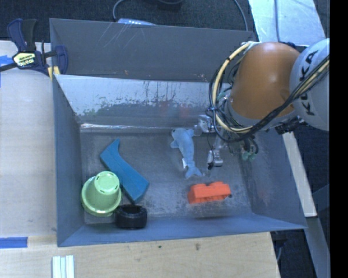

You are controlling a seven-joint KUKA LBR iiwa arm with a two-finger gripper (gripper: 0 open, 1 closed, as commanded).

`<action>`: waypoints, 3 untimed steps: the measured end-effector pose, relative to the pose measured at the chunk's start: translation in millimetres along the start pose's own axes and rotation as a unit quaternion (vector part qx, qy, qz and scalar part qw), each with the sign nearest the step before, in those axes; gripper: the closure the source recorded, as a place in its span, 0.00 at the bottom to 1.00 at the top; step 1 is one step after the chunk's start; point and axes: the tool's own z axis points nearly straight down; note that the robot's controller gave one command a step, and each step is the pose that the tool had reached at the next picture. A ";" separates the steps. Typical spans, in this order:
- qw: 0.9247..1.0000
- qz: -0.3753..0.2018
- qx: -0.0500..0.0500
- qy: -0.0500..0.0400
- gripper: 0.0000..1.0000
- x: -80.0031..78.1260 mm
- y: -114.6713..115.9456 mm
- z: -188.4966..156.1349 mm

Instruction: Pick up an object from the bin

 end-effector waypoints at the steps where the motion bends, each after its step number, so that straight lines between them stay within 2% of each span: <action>1: 0.999 -0.042 0.000 -0.001 0.00 23.8 -19.7 38.5; 2: 0.986 -0.167 0.001 -0.002 0.00 42.7 -21.5 81.7; 3: 0.973 -0.232 0.002 -0.008 1.00 50.2 -24.4 101.7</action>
Offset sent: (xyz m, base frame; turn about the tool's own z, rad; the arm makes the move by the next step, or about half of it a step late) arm -0.0552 -0.0204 -0.1070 -0.4163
